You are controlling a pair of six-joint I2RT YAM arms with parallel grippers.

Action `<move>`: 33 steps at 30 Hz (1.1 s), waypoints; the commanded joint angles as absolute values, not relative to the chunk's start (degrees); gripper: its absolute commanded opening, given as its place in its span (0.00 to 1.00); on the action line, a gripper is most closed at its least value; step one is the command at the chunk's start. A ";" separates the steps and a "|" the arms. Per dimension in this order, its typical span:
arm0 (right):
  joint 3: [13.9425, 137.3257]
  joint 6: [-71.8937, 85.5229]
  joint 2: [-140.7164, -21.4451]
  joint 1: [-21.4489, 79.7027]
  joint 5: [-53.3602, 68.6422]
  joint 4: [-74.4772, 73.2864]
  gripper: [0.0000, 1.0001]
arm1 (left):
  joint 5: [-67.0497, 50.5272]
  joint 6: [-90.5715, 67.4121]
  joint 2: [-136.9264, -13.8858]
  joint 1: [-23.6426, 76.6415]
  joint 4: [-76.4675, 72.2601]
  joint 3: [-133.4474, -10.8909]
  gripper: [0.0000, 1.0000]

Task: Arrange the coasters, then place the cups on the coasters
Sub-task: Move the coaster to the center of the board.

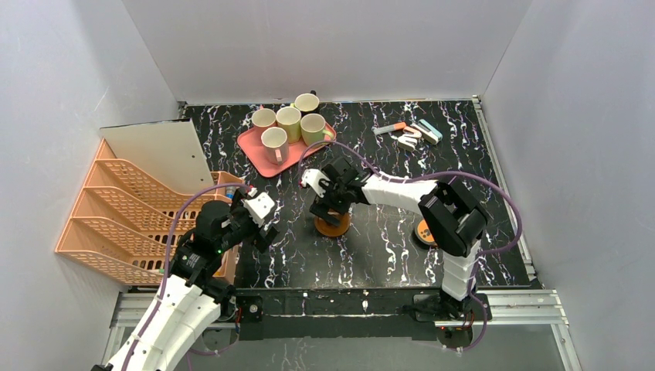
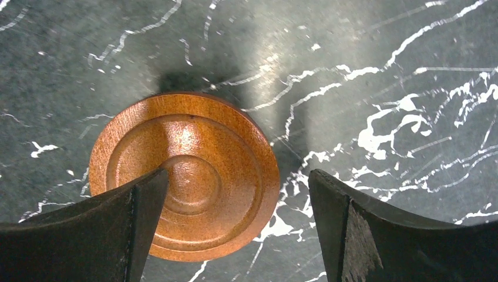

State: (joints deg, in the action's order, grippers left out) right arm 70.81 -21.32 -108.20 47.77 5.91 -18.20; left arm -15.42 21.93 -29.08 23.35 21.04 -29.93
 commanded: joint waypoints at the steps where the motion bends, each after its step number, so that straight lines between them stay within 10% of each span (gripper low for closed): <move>1: 71.44 -22.49 -110.92 50.63 4.61 -19.06 0.99 | -16.41 22.41 -28.62 22.86 21.72 -29.62 0.98; 16: 71.36 -28.18 -83.93 38.47 4.02 -27.11 0.99 | -16.71 22.59 -28.72 22.68 21.90 -29.70 0.98; 33: 43.52 -32.35 -57.97 15.71 9.56 -30.74 0.99 | -17.18 22.66 -28.52 22.50 22.01 -29.71 0.98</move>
